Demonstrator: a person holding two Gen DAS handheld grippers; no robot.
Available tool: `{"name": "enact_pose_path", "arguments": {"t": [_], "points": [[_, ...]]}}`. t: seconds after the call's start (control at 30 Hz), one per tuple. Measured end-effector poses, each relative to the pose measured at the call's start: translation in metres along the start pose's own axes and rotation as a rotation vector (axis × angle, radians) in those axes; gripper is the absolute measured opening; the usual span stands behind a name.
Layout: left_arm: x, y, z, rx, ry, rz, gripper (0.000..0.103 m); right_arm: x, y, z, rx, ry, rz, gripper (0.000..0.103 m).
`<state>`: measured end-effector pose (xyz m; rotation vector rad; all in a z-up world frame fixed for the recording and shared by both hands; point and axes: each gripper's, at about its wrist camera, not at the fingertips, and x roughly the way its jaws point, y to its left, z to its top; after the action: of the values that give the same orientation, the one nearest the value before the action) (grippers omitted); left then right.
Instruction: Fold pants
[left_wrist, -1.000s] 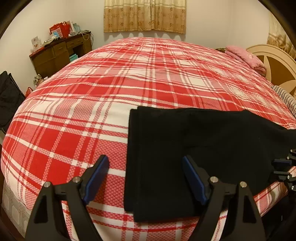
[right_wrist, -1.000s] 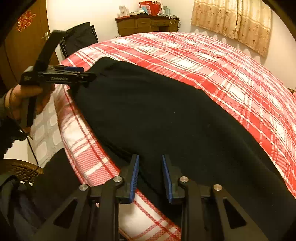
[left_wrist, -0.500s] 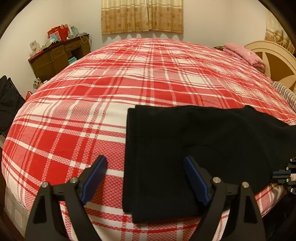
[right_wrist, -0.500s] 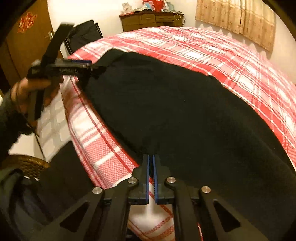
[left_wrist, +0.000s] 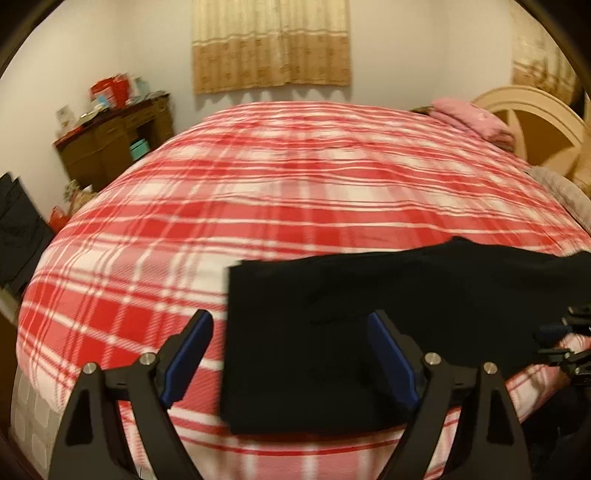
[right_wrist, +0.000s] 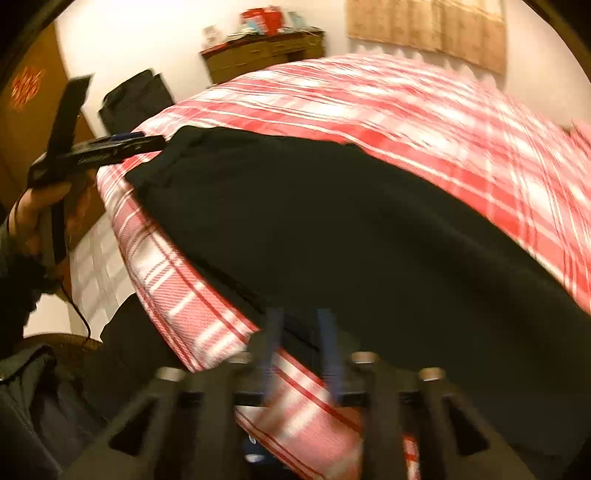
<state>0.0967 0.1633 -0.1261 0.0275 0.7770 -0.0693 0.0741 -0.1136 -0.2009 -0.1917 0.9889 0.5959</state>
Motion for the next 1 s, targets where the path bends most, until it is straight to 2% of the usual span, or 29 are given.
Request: {"name": "enact_pose_path", "arguments": {"t": [0.07, 0.23, 0.33, 0.4, 0.5, 0.6, 0.77, 0.87, 0.93, 1.0], "points": [[0.007, -0.014, 0.000, 0.032, 0.019, -0.030, 0.088, -0.002, -0.009, -0.005, 0.026, -0.017, -0.015, 0.053], [0.026, -0.027, -0.012, 0.060, 0.083, -0.038, 0.088, -0.024, -0.027, -0.011, 0.104, -0.082, -0.031, 0.053], [0.029, -0.031, -0.021, 0.091, 0.091, -0.009, 0.088, -0.027, -0.048, -0.020, 0.172, -0.031, -0.102, 0.053], [0.024, -0.041, -0.022, 0.125, 0.080, -0.008, 0.088, -0.038, -0.057, -0.030, 0.201, -0.043, -0.094, 0.053], [0.015, -0.058, -0.015, 0.145, 0.059, -0.085, 0.088, -0.067, -0.073, -0.044, 0.269, -0.086, -0.113, 0.053], [0.006, -0.093, -0.010, 0.223, 0.025, -0.163, 0.088, -0.101, -0.099, -0.061, 0.378, -0.143, -0.165, 0.053], [0.005, -0.151, -0.001, 0.311, 0.011, -0.311, 0.088, -0.169, -0.149, -0.106, 0.579, -0.236, -0.346, 0.053], [0.006, -0.189, 0.000, 0.388, 0.009, -0.370, 0.087, -0.209, -0.181, -0.140, 0.720, -0.277, -0.440, 0.053], [0.005, -0.216, -0.001, 0.441, 0.007, -0.418, 0.082, -0.229, -0.196, -0.160, 0.799, -0.307, -0.469, 0.053], [0.007, -0.236, -0.001, 0.485, 0.023, -0.456, 0.071, -0.248, -0.212, -0.179, 0.875, -0.336, -0.496, 0.053]]}}
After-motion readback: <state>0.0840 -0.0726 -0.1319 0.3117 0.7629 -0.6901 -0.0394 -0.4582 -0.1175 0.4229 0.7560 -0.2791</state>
